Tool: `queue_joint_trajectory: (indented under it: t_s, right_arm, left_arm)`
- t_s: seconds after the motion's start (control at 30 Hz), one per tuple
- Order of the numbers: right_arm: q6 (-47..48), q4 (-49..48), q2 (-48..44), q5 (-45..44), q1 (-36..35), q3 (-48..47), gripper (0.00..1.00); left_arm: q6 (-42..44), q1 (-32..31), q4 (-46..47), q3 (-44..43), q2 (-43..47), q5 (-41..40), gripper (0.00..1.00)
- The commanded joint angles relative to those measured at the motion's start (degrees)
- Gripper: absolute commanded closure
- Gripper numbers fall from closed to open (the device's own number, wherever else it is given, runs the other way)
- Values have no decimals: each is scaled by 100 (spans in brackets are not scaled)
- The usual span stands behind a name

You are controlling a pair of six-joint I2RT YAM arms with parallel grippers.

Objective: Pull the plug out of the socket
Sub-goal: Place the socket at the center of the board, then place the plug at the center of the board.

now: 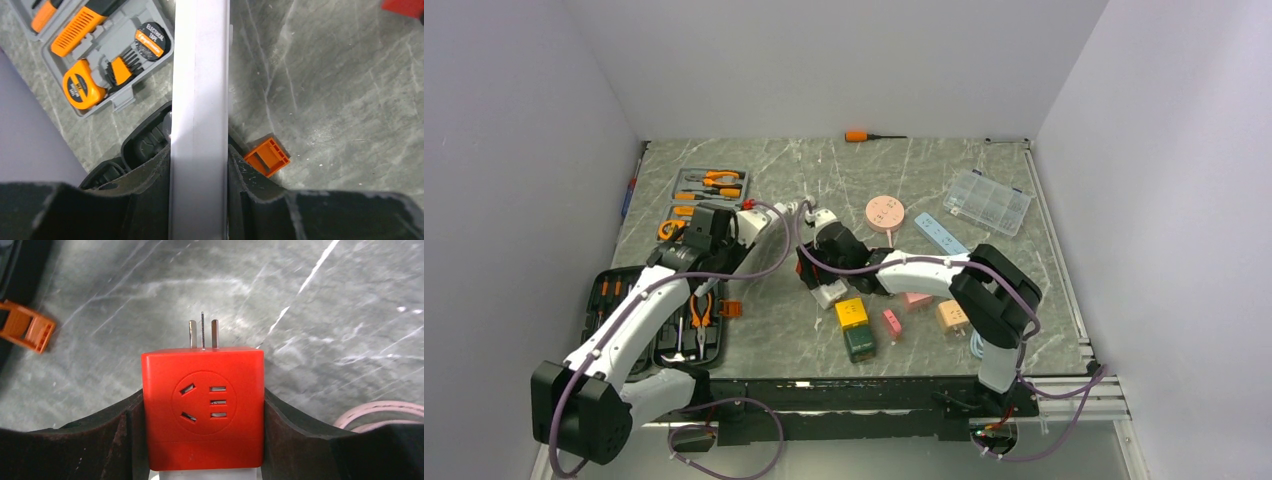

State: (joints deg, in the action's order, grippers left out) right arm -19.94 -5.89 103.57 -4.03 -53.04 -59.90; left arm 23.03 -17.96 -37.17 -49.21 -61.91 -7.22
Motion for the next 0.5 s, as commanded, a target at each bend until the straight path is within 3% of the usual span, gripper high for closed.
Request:
queue_joint_trajectory:
  t_s: [0.0,0.3,0.37,0.47]
  right_arm:
    - [-241,321,152,-445,376,-684,95]
    - [-1013,876,386,-710,669,-948,70]
    - [-1121,910,472,-713,670,-978,57]
    - [-1125,847,434,-672,666,-857,29]
  left_arm:
    - [-511,-33,362,-378,-251,264,100]
    - [-1172,-43,897,-477,-1346,1039,100]
    - [-1247,-49,1043,-479,-1532,1391,100]
    - [-1303,-63,1374,-278,-1731,1823,100]
